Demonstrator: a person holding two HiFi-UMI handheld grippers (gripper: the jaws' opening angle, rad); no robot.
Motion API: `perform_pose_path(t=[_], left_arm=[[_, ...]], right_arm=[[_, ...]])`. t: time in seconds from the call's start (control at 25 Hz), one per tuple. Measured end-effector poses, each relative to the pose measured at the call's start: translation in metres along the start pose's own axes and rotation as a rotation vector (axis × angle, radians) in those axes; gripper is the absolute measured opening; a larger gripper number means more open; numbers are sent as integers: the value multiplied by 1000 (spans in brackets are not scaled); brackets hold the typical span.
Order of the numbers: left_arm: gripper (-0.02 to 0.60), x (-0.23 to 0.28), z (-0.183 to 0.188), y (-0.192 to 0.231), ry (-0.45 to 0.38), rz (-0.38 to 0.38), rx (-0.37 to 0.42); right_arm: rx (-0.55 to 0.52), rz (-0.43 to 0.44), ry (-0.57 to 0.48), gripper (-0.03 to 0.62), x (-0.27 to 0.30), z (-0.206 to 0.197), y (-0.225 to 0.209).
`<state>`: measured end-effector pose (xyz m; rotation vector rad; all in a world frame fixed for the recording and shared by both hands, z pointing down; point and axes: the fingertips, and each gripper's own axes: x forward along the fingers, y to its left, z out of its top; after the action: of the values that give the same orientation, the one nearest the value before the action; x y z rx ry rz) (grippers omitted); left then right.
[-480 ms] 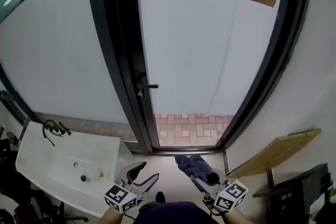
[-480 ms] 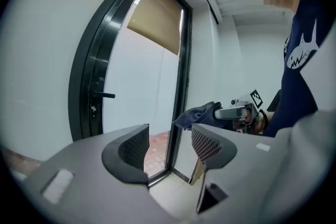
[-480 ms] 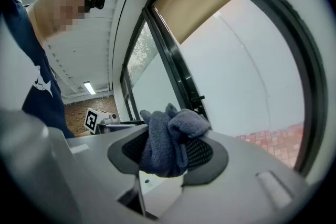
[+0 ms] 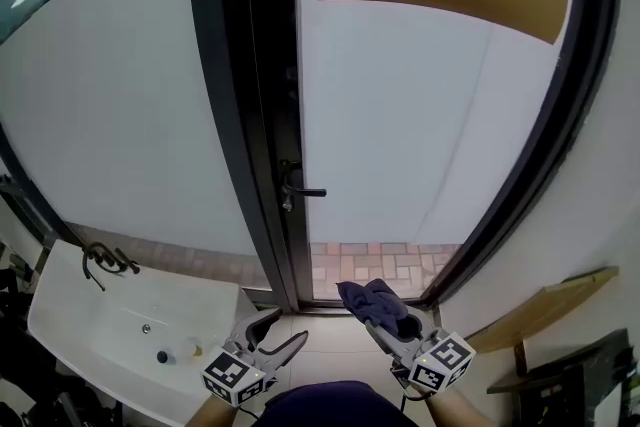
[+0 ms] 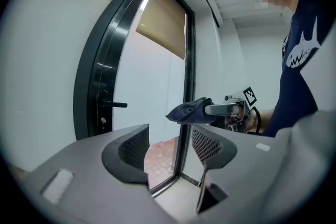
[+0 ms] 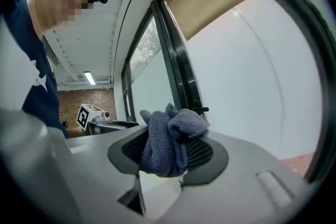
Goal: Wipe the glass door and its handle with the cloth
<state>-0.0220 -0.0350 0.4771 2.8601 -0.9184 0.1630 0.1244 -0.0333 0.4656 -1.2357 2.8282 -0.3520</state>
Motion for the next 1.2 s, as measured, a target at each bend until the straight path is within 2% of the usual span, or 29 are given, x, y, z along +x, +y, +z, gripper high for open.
perform_pose_path(t=[0.4, 0.64, 0.96, 1.08, 1.2], left_arm=[[250, 4, 22, 47, -38, -44, 42], [250, 14, 21, 54, -31, -63, 38], [250, 19, 32, 66, -49, -11, 24], [250, 16, 27, 73, -44, 16, 18], [250, 16, 24, 80, -42, 44, 8]], right_arm=[[-189, -4, -41, 170, 91, 55, -15], [-423, 28, 0, 170, 153, 97, -25], [-711, 106, 12, 170, 251, 157, -41], [-839, 105, 44, 170, 282, 166, -47], [-1014, 66, 88, 170, 311, 173, -58]])
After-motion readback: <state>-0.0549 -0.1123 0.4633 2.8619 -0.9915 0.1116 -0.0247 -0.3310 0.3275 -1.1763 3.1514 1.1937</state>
